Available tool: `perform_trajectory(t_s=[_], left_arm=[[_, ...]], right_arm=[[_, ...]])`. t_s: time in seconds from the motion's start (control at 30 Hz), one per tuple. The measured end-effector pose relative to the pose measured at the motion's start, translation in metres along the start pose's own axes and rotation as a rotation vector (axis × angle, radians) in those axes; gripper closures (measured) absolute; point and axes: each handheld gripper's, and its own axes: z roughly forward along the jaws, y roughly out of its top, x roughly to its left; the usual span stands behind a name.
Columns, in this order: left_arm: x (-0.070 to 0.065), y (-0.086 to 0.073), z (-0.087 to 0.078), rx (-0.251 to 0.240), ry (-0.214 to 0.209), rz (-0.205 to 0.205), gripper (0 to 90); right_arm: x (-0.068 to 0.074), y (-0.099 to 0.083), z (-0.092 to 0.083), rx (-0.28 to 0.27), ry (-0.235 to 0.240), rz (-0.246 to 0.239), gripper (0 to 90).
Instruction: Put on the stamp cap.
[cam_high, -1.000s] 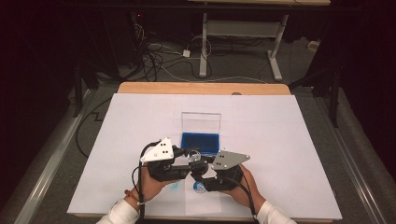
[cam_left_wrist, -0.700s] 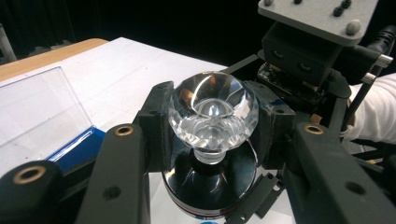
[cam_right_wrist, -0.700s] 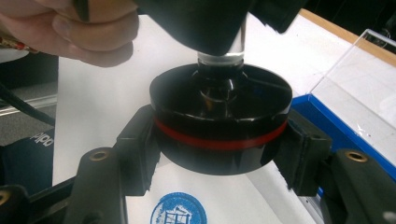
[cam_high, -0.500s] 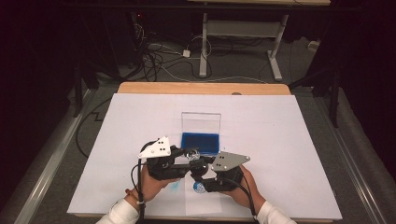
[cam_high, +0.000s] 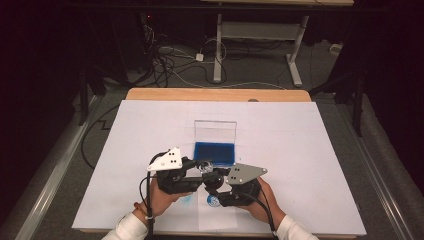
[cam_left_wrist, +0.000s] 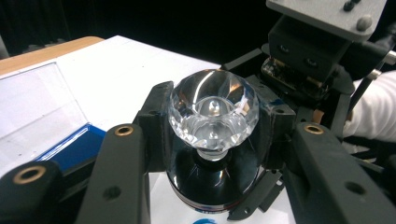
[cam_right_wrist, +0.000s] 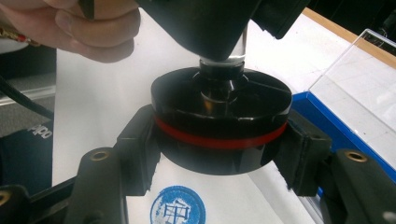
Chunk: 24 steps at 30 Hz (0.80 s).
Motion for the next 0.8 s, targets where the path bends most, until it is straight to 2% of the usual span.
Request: perform_trajectory(t_s=[0.07, 0.43, 0.6, 0.67, 0.8], left_arm=[[-0.0009, 0.0005, 0.0000, 0.000, 0.005, 0.012, 54.2], [-0.0012, -0.0038, -0.0022, -0.058, 0.008, 0.002, 54.4], [-0.0023, -0.0045, -0.0015, -0.060, 0.008, 0.011, 54.5], [-0.0016, -0.0049, -0.0013, -0.066, 0.000, 0.001, 54.5], [-0.0044, -0.0045, 0.0002, -0.059, 0.012, 0.020, 54.5]], right_arm=[[0.0000, 0.0001, -0.0007, -0.003, 0.000, 0.000, 38.6], [0.0021, 0.0018, -0.0040, -0.028, -0.019, 0.002, 38.7], [0.0032, 0.0018, -0.0058, -0.027, -0.022, 0.005, 38.6], [0.0035, 0.0018, -0.0067, -0.029, -0.027, 0.002, 38.6], [0.0033, 0.0013, -0.0075, -0.022, -0.022, 0.006, 38.6]])
